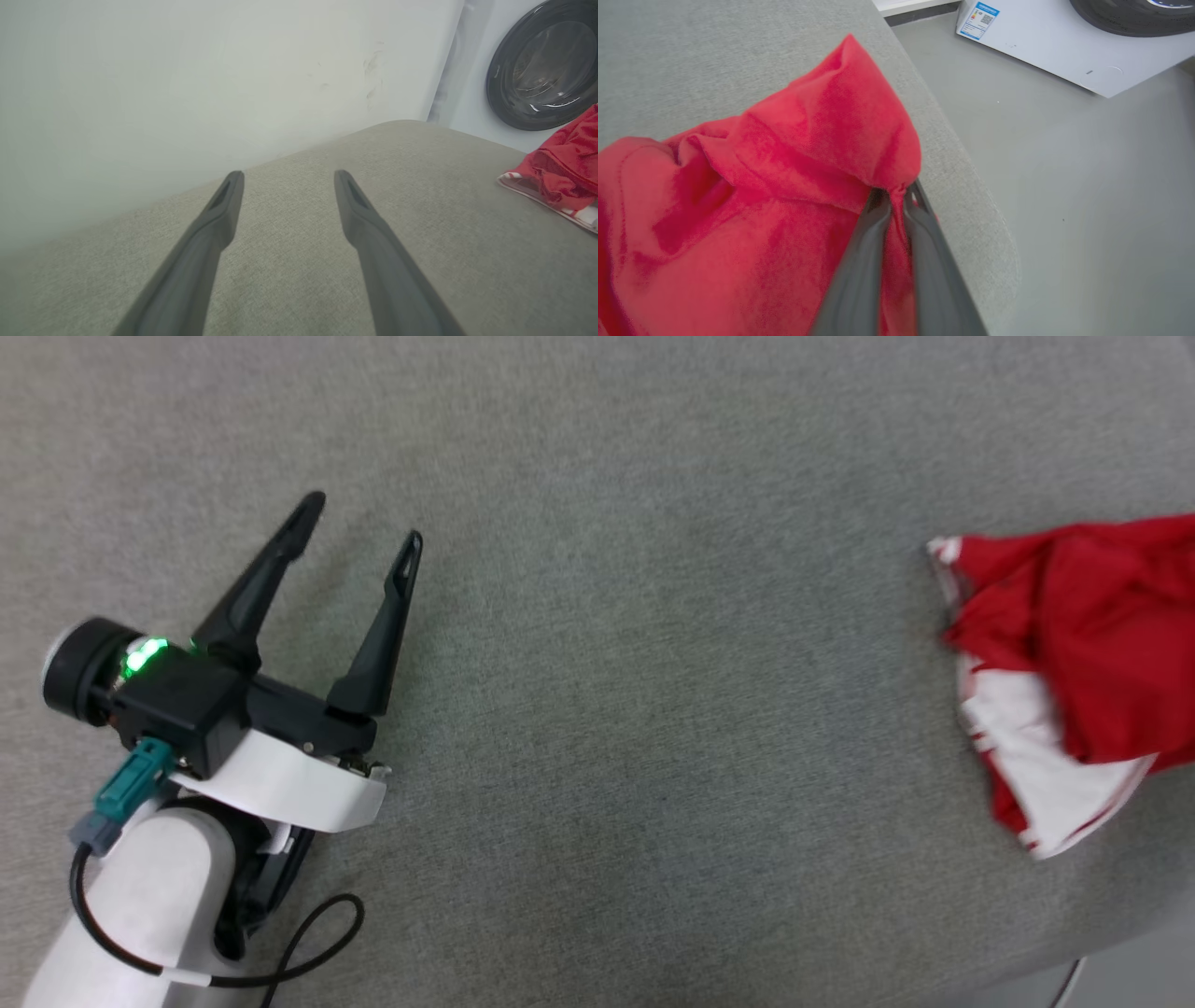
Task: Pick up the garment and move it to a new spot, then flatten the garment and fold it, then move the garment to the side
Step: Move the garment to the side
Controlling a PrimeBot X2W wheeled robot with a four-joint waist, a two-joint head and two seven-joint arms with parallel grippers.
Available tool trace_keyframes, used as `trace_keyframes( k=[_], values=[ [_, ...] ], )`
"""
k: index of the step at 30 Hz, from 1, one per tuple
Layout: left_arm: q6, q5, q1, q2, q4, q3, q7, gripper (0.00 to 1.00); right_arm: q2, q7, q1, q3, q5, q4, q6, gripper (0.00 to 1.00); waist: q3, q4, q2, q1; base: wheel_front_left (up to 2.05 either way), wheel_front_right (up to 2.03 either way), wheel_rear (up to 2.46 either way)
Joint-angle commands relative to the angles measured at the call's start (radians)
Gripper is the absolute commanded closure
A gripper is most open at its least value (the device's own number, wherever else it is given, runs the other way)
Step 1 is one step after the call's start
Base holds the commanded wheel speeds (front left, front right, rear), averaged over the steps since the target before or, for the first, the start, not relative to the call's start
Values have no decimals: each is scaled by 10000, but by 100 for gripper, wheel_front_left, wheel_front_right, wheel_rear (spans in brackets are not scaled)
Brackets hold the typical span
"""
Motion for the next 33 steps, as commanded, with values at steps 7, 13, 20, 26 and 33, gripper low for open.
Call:
trace_keyframes(
  k=[7,13,20,26,33],
  values=[
    [-102,96,-665,175,-512,6,110,0,-445,-497,-1127,-1663,-671,500,-11,100,1286,364,0,-3,0,0,0],
    [-167,161,-920,120,-591,-145,59,0,-330,-934,-1453,-2477,-1144,1012,-13,24,1565,556,0,-3,0,0,0],
    [-115,15,-824,-39,-236,-264,-178,0,-189,-2113,-1490,-2799,-1272,1537,-13,0,1262,682,0,-3,0,0,0],
    [64,-149,-409,-320,267,-296,-516,0,-203,-3682,-924,-2467,-1025,1500,-11,0,523,919,0,-3,0,0,0],
    [342,-377,285,-818,1046,-349,-912,0,222,-5085,249,-1350,-633,875,-11,0,-728,1481,0,-3,0,0,0]
  ],
)
